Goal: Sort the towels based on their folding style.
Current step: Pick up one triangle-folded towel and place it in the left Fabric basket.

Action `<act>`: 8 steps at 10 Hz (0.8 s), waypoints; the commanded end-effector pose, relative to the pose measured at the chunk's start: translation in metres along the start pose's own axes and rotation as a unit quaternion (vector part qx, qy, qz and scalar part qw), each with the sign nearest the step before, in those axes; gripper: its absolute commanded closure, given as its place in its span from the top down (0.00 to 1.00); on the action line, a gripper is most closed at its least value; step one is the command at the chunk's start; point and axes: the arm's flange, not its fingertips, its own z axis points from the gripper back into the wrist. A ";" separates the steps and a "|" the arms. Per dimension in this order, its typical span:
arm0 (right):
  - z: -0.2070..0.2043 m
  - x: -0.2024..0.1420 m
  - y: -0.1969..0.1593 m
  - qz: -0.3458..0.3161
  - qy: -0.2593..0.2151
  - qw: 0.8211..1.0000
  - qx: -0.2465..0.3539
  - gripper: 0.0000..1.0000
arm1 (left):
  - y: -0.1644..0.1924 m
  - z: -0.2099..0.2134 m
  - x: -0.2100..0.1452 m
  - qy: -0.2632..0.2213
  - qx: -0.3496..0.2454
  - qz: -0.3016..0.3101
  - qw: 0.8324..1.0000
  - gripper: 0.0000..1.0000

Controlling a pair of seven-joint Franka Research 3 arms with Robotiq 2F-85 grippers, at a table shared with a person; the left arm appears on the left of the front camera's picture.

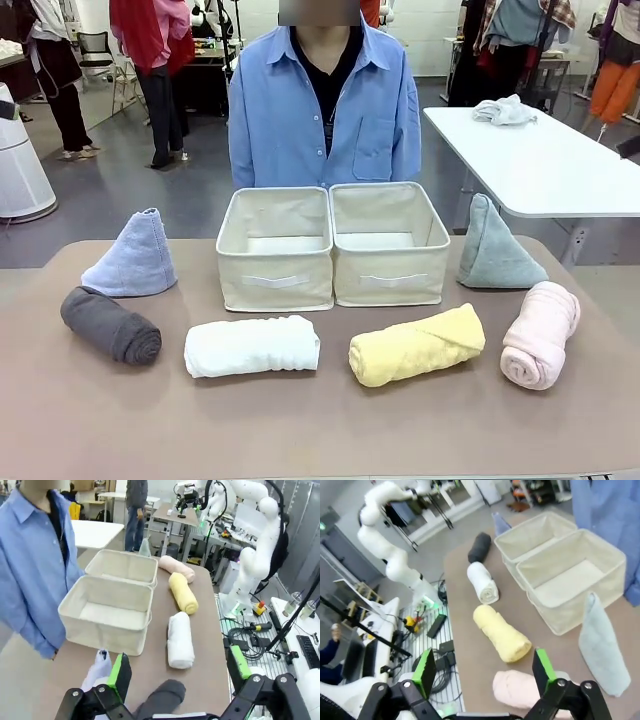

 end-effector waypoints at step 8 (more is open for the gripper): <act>0.002 0.016 0.025 0.086 0.008 0.995 -0.041 1.00 | -0.007 0.020 -0.006 0.055 0.045 0.052 0.996 1.00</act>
